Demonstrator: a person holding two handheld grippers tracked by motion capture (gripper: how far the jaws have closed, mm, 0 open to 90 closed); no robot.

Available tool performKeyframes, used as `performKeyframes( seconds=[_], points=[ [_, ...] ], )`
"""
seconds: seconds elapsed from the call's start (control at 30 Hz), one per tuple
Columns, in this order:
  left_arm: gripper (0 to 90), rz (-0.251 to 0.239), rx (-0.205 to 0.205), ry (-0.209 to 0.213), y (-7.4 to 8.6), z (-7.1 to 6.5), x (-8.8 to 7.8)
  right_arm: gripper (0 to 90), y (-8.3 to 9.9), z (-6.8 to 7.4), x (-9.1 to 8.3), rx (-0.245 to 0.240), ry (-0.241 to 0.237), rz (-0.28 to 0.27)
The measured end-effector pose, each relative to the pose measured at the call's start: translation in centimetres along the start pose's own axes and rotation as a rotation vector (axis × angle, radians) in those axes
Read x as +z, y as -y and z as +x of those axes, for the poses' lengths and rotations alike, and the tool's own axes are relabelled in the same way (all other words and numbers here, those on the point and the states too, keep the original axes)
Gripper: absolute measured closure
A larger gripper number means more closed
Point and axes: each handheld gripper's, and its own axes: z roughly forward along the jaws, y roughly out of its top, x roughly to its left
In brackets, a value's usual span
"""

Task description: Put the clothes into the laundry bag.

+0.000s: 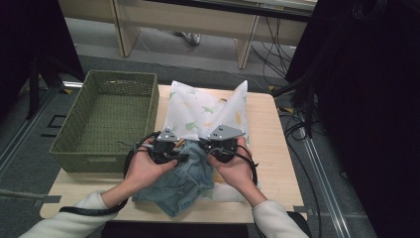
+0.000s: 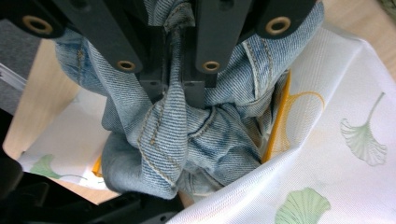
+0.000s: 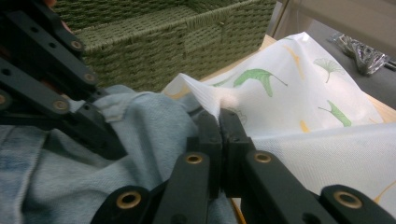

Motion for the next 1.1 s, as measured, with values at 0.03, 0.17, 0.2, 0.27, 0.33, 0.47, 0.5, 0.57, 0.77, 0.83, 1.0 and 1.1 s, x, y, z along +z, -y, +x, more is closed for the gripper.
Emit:
performKeyframes(
  seconds=[0.03, 0.17, 0.2, 0.27, 0.33, 0.47, 0.5, 0.57, 0.77, 0.83, 1.0, 1.1],
  points=[
    [83.7, 0.000, 0.004, -0.005, -0.2, 0.0, 0.0, 90.0, 0.0, 0.0, 0.0, -0.006, 0.001, -0.004],
    [83.6, -0.005, 0.015, -0.028, -0.6, 0.0, 0.5, 90.0, -0.3, 0.1, -0.3, 0.003, 0.006, -0.021],
    [83.6, 0.000, 0.018, -0.031, -0.6, 0.0, 0.7, 90.0, -0.3, 0.0, -0.4, -0.004, 0.005, -0.025],
    [83.6, 0.014, 0.020, -0.034, -0.2, 0.0, 1.5, 90.0, -0.3, 0.0, -0.4, 0.005, 0.001, -0.027],
    [83.6, 0.031, 0.027, -0.046, 0.2, 0.1, 2.4, 90.0, -0.2, 0.0, -0.3, 0.005, -0.005, -0.024],
    [83.3, 0.042, 0.015, -0.053, 0.8, 0.3, 4.0, 90.0, 0.0, 0.0, 0.0, 0.005, -0.010, -0.009],
    [83.1, 0.044, 0.018, -0.057, 0.9, 0.3, 4.2, 90.0, 0.1, 0.0, 0.0, 0.009, -0.010, -0.006],
    [82.4, 0.053, 0.029, -0.062, 1.1, 0.3, 4.7, 90.0, 0.3, -0.2, 0.1, 0.019, -0.006, 0.001],
    [56.9, 0.068, 0.058, -0.023, 1.5, 0.4, 4.9, 90.0, 1.0, -1.1, 0.3, 0.036, 0.012, 0.028],
    [40.6, 0.059, 0.082, -0.012, 1.4, 0.1, 3.9, 90.0, 1.3, -1.4, 0.4, 0.051, 0.013, 0.038],
    [22.6, 0.021, 0.177, -0.001, 1.7, -1.0, -0.2, 90.0, 1.3, -1.7, 0.4, 0.049, 0.017, 0.038],
    [19.2, 0.048, 0.186, -0.002, 2.8, -1.2, -1.7, 90.0, 1.3, -1.7, 0.4, 0.044, 0.019, 0.040]
  ],
)
